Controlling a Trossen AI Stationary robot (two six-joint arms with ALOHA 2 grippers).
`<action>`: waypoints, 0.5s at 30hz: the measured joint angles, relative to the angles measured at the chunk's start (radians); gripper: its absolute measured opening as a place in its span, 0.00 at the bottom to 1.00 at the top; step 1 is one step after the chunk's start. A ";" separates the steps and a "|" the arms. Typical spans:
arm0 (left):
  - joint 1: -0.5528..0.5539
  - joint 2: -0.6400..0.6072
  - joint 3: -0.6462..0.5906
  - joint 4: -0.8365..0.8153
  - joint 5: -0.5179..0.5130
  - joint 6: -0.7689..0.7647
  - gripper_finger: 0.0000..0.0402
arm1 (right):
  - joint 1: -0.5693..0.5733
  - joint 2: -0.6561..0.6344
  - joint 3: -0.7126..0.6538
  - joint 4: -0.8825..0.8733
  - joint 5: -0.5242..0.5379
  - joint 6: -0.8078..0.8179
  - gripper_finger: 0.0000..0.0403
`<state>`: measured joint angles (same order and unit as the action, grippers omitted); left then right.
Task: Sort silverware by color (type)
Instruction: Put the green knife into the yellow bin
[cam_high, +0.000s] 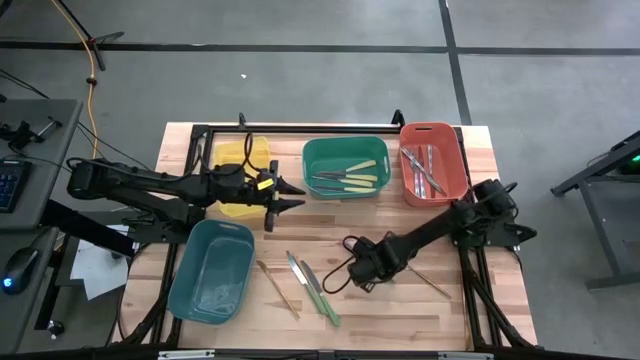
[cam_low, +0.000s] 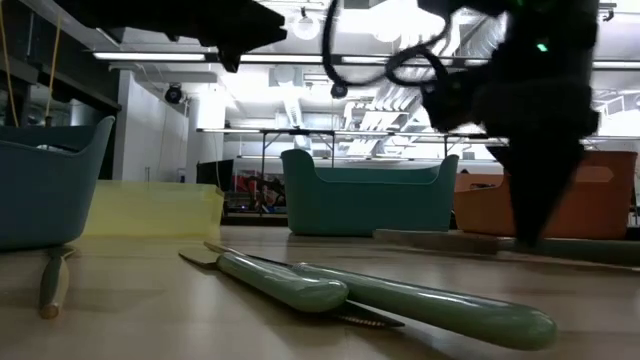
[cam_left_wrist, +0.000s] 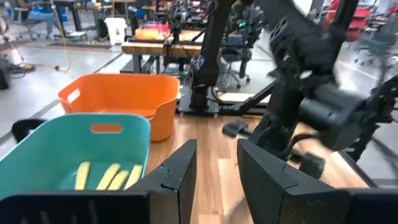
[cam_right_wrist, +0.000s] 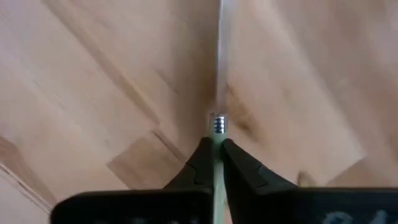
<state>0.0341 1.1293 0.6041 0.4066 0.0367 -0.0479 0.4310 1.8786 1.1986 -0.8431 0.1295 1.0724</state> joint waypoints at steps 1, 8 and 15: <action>0.000 0.000 0.000 -0.007 -0.010 0.000 0.26 | 0.000 0.001 0.020 -0.014 0.013 -0.017 0.01; 0.000 0.000 0.000 -0.042 -0.069 0.015 0.26 | 0.000 0.001 0.108 -0.094 0.068 -0.084 0.01; 0.000 0.007 0.000 -0.097 -0.071 0.021 0.26 | 0.001 0.000 0.067 -0.106 0.082 -0.108 0.01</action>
<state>0.0341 1.1362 0.6037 0.3096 -0.0338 -0.0267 0.4316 1.8786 1.2651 -0.9494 0.2117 0.9647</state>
